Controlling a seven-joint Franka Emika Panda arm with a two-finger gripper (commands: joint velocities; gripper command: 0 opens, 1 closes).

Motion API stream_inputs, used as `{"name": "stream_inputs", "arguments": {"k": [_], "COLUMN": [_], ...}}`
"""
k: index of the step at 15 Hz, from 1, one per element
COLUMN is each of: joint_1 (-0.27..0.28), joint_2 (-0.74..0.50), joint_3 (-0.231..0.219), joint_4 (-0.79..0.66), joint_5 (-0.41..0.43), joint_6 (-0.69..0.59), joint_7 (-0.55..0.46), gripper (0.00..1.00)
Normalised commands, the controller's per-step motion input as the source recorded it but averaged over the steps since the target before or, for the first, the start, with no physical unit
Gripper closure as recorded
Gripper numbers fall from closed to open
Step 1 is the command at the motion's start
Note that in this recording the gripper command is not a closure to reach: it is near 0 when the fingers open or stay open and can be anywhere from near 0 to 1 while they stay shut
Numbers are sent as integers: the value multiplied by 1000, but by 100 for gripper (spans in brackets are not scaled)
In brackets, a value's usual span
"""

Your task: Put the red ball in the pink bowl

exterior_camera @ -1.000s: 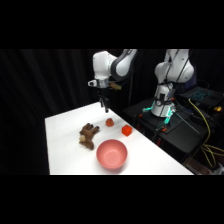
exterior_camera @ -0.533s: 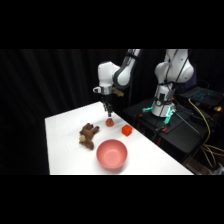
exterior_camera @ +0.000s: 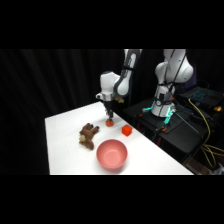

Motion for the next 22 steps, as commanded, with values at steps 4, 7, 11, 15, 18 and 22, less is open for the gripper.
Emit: {"name": "stream_inputs", "arguments": {"k": [4,7,11,15,18,22], "joint_1": [-138,-137,-61,122,192,194], "joint_2": [50,8,-49,-278,-569,-511], "joint_3": [179,150,66,-144,-191,-93], "joint_4": [-44,-34,8,61,84,135], "joint_5": [106,97,29,-179,-294,-348], "joint_6": [197,150,36,-349,-616,-645], "joint_7": [-30,-50,27,250,283,323], "gripper": [100,100,21,4,4,8]}}
